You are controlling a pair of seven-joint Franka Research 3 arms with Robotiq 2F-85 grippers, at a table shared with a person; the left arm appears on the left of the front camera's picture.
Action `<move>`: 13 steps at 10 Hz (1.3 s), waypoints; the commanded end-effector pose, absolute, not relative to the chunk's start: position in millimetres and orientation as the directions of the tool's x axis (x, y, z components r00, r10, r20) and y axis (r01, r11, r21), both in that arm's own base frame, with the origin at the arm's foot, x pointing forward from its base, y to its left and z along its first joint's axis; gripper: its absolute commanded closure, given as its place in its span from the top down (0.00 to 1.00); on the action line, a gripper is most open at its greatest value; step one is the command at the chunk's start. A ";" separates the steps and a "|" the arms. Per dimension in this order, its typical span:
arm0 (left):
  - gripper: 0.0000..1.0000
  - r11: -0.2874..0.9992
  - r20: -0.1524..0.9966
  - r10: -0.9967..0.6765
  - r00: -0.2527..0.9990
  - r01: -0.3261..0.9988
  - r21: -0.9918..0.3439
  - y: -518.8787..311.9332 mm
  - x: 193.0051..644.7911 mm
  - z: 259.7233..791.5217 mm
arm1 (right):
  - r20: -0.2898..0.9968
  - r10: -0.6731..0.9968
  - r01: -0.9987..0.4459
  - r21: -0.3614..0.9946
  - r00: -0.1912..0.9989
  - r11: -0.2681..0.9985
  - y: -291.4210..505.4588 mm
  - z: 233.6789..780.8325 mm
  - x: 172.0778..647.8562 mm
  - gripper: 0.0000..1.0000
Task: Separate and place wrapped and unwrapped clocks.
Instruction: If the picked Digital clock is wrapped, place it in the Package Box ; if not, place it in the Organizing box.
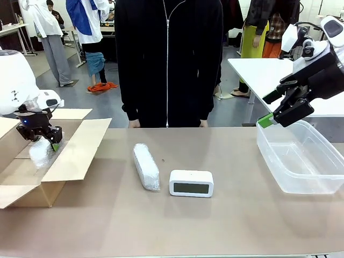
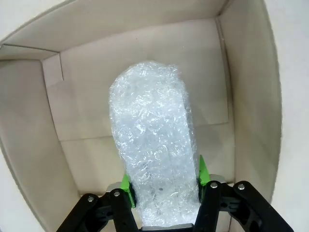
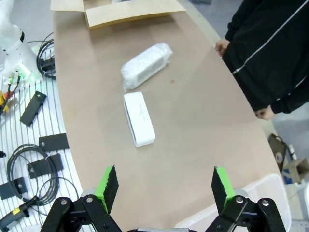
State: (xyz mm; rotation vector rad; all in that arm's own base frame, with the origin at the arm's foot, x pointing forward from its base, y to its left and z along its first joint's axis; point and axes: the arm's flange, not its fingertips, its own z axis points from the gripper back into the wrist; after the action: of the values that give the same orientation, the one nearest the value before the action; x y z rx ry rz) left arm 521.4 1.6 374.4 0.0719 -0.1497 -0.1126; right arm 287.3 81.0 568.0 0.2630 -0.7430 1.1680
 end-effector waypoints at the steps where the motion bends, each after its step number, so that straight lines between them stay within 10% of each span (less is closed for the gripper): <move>1: 1.00 0.995 0.186 -0.090 0.979 0.080 0.060 -0.6 522.2 381.5 | 0.664 0.721 -0.906 -0.157 0.197 0.392 82.8 566.9 287.9 1.00; 13: 1.00 0.996 0.246 -0.089 0.965 0.086 0.022 -5.1 428.8 571.8 | 0.664 0.721 -0.906 -0.157 0.197 0.392 82.8 566.9 287.9 1.00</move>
State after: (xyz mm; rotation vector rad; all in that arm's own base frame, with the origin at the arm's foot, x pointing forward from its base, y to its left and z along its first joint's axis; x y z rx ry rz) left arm 438.4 -6.0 568.3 0.0436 -0.2177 -0.0787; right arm 287.4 81.1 567.8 0.2631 -0.7420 1.1682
